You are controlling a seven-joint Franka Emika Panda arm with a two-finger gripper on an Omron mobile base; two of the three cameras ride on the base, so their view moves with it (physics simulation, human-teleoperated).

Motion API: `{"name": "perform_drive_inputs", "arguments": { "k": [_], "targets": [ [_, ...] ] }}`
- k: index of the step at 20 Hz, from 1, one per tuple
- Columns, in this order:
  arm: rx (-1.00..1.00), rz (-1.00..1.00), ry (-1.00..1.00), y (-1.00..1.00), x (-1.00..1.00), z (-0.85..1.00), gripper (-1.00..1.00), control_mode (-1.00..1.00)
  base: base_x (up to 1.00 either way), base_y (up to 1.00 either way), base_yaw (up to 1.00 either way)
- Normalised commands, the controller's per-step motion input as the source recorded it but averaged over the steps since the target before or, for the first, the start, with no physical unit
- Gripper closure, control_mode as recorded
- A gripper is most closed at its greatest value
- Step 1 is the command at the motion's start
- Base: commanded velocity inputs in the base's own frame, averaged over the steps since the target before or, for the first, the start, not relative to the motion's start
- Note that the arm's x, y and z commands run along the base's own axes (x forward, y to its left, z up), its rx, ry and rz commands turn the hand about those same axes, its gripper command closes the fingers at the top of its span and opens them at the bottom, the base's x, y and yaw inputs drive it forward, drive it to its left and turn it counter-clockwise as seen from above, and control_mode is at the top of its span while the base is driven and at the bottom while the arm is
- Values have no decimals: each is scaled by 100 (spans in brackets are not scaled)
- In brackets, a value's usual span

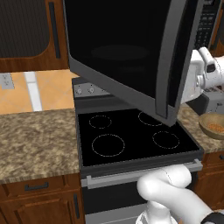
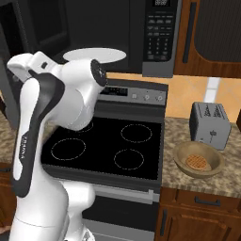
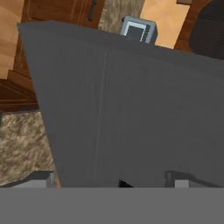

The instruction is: Open the microwave, place the bowl with waffle inside the microwave, then close the microwave door and turn it on.

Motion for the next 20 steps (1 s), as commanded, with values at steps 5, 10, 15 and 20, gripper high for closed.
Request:
{"name": "perform_drive_inputs", "arguments": {
  "k": [5,10,15,20],
  "targets": [
    [-5,1,-1,54,-21,-3,-100,-100,0,0,0],
    [-1,0,0,-30,-12,2,-100,-100,0,0,0],
    [-1,-3,0,-100,-18,0,-100,-100,0,0,0],
    [-15,-11,8,-100,-16,-7,-100,-100,0,0,0]
  ]
}}
